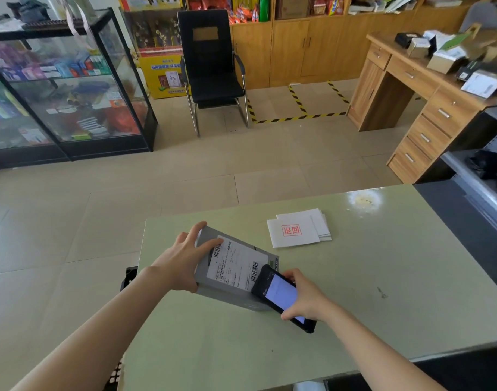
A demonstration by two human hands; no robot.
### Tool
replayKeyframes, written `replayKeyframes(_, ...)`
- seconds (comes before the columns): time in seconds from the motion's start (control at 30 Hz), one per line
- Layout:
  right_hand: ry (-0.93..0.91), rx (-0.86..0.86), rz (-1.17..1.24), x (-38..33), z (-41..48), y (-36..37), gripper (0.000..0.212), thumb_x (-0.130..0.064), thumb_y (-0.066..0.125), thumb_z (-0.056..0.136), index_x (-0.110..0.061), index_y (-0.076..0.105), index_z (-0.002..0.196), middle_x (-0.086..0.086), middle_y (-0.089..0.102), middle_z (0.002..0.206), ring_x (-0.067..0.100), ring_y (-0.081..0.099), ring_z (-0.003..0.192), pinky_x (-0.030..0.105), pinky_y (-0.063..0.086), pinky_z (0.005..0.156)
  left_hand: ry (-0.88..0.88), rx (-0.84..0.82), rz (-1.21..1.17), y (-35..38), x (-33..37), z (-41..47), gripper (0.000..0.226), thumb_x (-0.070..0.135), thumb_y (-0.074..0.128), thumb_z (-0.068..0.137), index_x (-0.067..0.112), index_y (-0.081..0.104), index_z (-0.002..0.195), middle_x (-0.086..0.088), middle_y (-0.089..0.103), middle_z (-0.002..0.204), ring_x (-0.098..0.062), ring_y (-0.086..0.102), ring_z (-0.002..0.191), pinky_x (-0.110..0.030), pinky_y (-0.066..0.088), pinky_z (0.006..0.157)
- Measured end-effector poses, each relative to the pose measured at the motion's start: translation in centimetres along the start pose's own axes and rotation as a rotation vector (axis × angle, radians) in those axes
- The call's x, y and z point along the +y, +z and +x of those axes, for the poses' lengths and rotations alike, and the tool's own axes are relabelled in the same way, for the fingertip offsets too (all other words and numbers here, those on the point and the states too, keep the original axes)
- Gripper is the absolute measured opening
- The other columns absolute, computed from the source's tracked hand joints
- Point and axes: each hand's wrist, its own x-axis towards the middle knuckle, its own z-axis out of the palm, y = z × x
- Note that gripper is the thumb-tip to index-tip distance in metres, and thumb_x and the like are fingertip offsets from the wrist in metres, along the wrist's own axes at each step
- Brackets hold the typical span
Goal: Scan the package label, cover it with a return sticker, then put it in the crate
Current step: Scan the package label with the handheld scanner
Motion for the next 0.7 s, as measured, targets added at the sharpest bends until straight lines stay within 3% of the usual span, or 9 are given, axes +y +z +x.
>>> replayKeyframes(0.3,0.028,0.168,-0.506,0.5,-3.3,-5.1,0.088,-0.029,0.081,0.051,-0.02,0.039,0.128,0.002,0.047,0.125,0.026,0.054,0.107,0.035,0.049,0.086,-0.03,0.004,-0.001,0.2,0.2,-0.8,0.111,0.034,0.08,0.054,0.039,0.016,0.144,-0.005,-0.005,0.15,-0.032,0.035,0.127,-0.041,0.054,0.085)
replayKeyframes(0.7,0.078,0.196,-0.629,0.4,-5.0,-6.7,0.082,-0.028,0.082,0.053,-0.019,0.044,0.125,0.0,0.049,0.121,0.023,0.053,0.107,0.03,0.045,0.077,-0.042,-0.014,0.033,-0.3,0.8,-1.0,0.113,0.034,0.081,0.054,0.039,0.014,0.145,-0.005,-0.007,0.151,-0.031,0.034,0.129,-0.04,0.056,0.081)
